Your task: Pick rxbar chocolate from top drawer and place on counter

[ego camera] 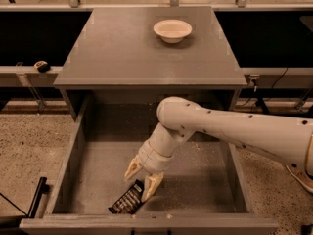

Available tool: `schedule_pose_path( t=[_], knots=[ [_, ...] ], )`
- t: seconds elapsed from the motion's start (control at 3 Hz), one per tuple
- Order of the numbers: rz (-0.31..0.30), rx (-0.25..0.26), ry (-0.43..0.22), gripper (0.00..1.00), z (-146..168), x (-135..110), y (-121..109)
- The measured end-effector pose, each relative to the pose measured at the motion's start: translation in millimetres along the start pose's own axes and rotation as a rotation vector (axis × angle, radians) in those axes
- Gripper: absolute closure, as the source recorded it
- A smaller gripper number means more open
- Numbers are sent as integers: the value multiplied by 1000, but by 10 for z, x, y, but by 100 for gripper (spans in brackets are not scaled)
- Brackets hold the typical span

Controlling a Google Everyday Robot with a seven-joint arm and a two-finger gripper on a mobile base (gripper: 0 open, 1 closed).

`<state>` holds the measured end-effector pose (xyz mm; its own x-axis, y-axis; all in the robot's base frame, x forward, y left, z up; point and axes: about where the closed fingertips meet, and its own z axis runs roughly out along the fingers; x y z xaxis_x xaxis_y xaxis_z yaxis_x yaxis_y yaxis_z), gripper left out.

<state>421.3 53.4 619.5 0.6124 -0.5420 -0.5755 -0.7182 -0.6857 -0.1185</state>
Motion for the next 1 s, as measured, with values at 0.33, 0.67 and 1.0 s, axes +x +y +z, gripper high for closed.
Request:
schedule_pose_path(
  t=[0.33,0.67,1.0],
  knots=[
    [4,-36,10,0,98,63,36],
    [22,-37,12,19,159,128,51],
    [30,-43,8,42,227,152,40]
  ],
)
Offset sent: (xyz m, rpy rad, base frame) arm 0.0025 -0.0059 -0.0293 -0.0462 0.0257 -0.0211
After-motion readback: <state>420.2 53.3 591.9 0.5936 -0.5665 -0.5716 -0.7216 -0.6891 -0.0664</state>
